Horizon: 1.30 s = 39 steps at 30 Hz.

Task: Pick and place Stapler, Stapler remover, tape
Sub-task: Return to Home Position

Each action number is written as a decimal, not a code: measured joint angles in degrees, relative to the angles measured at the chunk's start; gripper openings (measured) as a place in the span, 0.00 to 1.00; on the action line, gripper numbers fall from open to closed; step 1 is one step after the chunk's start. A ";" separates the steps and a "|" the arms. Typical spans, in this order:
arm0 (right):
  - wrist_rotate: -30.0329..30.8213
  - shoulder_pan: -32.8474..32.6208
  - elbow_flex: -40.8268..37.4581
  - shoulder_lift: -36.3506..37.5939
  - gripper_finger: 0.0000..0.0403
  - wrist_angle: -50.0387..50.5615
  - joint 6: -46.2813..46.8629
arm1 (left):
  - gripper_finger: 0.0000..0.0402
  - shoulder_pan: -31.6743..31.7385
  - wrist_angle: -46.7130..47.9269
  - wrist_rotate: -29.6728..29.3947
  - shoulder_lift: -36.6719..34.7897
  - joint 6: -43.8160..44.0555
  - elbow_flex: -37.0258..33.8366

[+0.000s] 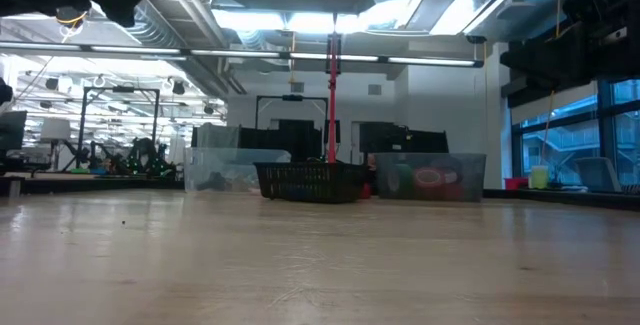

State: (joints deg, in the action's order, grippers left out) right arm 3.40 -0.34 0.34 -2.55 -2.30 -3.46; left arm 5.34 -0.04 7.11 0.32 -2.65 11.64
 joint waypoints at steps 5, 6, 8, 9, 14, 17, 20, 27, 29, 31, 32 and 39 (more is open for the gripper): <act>0.00 0.00 0.00 0.00 0.05 -0.01 0.00 | 0.64 0.00 0.64 0.00 0.04 -0.05 0.00; 0.00 0.00 0.00 0.00 0.05 0.01 0.00 | 0.64 0.00 0.65 0.00 0.04 -0.05 0.00; 0.00 0.01 0.00 0.00 0.05 0.00 0.00 | 0.64 0.00 0.63 0.00 0.04 -0.05 0.00; 0.00 0.01 0.00 0.00 0.05 0.00 0.00 | 0.64 0.00 0.65 0.00 0.04 -0.05 0.00; 0.00 0.00 0.00 0.00 0.05 0.00 -0.01 | 0.64 0.00 -2.08 0.02 -0.32 -0.09 -1.69; 0.00 0.01 0.00 0.00 0.05 0.00 -0.02 | 0.64 0.00 -5.22 0.05 -0.26 -0.02 -4.42; 0.00 0.01 0.00 0.00 0.05 -0.01 -0.01 | 0.64 0.00 -11.92 0.07 -0.28 1.75 -8.33; 0.00 0.00 0.00 0.00 0.05 0.01 -0.02 | 0.64 0.00 -16.98 0.33 -0.28 4.88 -11.15; 0.00 0.00 0.00 0.00 0.05 -0.01 -0.02 | 0.64 0.00 -16.35 0.37 -0.28 4.48 -11.15; 0.00 0.00 0.00 0.00 0.05 -0.01 -0.02 | 0.64 -0.02 -13.68 0.35 -0.28 4.45 -11.15; 0.00 0.01 0.00 0.00 0.05 -0.01 -0.02 | 0.64 -0.02 -11.81 0.29 -0.28 4.42 -11.15; 0.00 0.00 0.00 0.00 0.05 -0.01 -0.02 | 0.64 -0.02 -2.11 -0.07 -0.32 -0.47 -11.15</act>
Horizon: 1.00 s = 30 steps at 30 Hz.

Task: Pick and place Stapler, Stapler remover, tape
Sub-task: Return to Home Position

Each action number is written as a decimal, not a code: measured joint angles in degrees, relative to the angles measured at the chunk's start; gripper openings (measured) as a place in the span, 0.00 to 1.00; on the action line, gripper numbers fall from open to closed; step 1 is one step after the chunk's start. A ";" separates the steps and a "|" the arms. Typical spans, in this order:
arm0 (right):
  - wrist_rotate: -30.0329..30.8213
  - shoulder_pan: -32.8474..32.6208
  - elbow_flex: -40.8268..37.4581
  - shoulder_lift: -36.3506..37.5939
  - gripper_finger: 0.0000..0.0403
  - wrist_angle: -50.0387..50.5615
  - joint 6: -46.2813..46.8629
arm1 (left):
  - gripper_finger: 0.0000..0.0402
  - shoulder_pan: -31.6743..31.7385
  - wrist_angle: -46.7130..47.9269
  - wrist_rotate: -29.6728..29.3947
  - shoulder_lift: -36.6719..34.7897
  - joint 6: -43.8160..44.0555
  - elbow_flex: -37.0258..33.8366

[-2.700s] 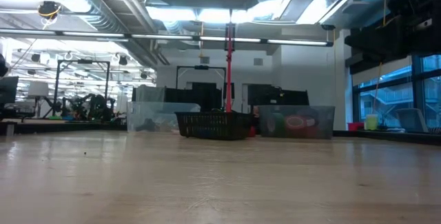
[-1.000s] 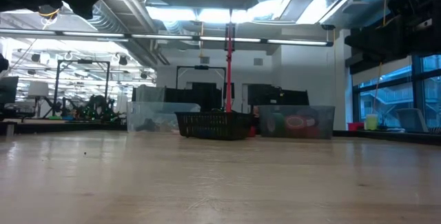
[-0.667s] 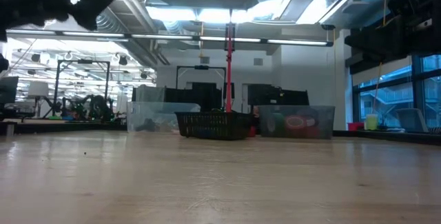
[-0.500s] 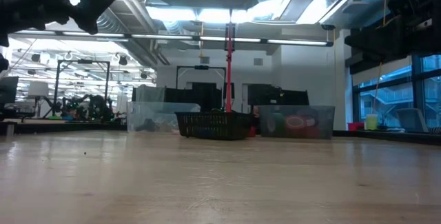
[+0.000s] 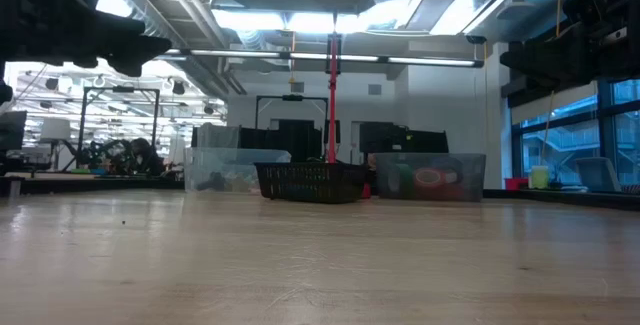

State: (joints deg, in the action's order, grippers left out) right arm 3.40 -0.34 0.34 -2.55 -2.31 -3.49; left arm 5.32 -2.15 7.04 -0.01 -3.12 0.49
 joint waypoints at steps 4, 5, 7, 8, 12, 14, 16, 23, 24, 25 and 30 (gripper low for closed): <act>0.00 0.01 0.00 0.00 0.05 0.00 0.00 | 0.64 -0.02 0.04 -0.01 0.00 0.22 0.00; 0.00 0.01 0.00 0.00 0.05 0.00 0.00 | 0.64 -0.02 0.04 -0.01 0.00 0.19 0.01; 0.00 0.02 0.00 0.00 0.05 0.00 0.00 | 0.64 -0.02 0.04 -0.06 0.00 0.16 0.00; 0.00 0.00 0.00 0.00 0.05 0.01 0.00 | 0.64 -0.02 0.04 -0.06 0.00 0.21 0.01; 0.00 0.01 0.00 0.00 0.05 0.00 0.00 | 0.64 -0.04 0.07 -0.08 0.00 0.24 0.00; 0.00 0.02 0.00 0.00 0.05 0.00 0.00 | 0.64 -0.04 0.09 -0.10 0.00 0.26 0.00; 0.00 0.00 0.00 0.00 0.05 0.00 0.00 | 0.64 -0.04 0.11 -0.13 0.00 0.29 0.00; 0.00 0.00 0.00 0.00 0.05 0.02 0.00 | 0.64 -0.06 0.11 -0.10 0.00 0.55 0.00; 0.00 0.02 0.00 0.00 0.05 0.00 0.00 | 0.64 -0.07 0.11 -0.10 0.00 0.46 0.00; 0.00 0.00 0.00 0.00 0.05 0.00 0.00 | 0.64 -0.06 0.11 -0.10 0.00 0.46 0.00; 0.00 0.01 0.00 0.00 0.05 0.00 0.00 | 0.64 -1.08 0.09 0.00 0.00 0.44 0.00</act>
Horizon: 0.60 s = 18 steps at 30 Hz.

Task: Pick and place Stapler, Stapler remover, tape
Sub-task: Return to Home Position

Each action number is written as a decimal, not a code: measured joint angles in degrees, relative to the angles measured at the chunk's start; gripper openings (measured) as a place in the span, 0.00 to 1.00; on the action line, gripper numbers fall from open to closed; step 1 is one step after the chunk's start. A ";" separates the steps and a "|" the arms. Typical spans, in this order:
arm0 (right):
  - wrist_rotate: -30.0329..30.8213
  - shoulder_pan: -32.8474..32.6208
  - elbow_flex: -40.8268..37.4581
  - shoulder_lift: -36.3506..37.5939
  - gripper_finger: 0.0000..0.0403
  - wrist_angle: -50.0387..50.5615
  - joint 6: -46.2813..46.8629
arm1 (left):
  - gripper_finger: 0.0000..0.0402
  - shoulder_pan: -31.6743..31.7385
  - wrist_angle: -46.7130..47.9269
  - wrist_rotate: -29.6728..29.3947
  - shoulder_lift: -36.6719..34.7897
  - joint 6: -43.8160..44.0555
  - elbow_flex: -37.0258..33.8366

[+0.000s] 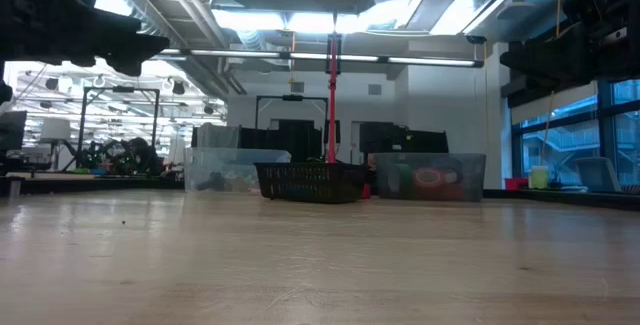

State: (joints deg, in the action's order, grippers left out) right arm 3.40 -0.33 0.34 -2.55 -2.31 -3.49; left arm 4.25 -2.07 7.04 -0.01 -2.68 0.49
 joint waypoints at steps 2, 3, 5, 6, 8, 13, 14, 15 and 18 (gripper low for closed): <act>0.00 -0.01 0.00 0.00 0.05 0.00 0.00 | 0.64 -0.49 0.00 0.00 0.00 0.00 0.00; 0.00 -0.01 0.00 0.00 0.05 0.00 0.01 | 0.64 -0.60 0.00 0.01 0.00 0.00 0.00; 0.00 0.01 0.00 0.00 0.05 0.00 0.00 | 0.64 -0.85 -0.02 0.01 0.00 0.00 0.00; 0.00 -0.01 0.00 0.00 0.05 0.02 0.00 | 0.64 -0.85 0.00 0.01 0.01 0.00 0.00; 0.00 0.01 0.00 0.00 0.05 0.00 0.00 | 0.64 -0.85 0.00 0.01 0.09 -0.02 0.00; 0.00 -0.01 0.00 0.00 0.05 0.00 0.00 | 0.64 -0.85 0.00 0.01 0.11 -0.02 0.00; 0.00 0.01 0.00 0.00 0.05 0.00 0.00 | 0.64 -0.85 0.00 0.03 0.11 -0.02 0.00; 0.00 0.01 0.00 0.00 0.05 0.00 0.00 | 0.64 -0.84 0.00 0.03 0.11 -0.02 0.00; 0.00 -0.01 0.00 0.00 0.05 0.00 0.01 | 0.64 -0.83 0.00 0.03 0.11 -0.04 0.00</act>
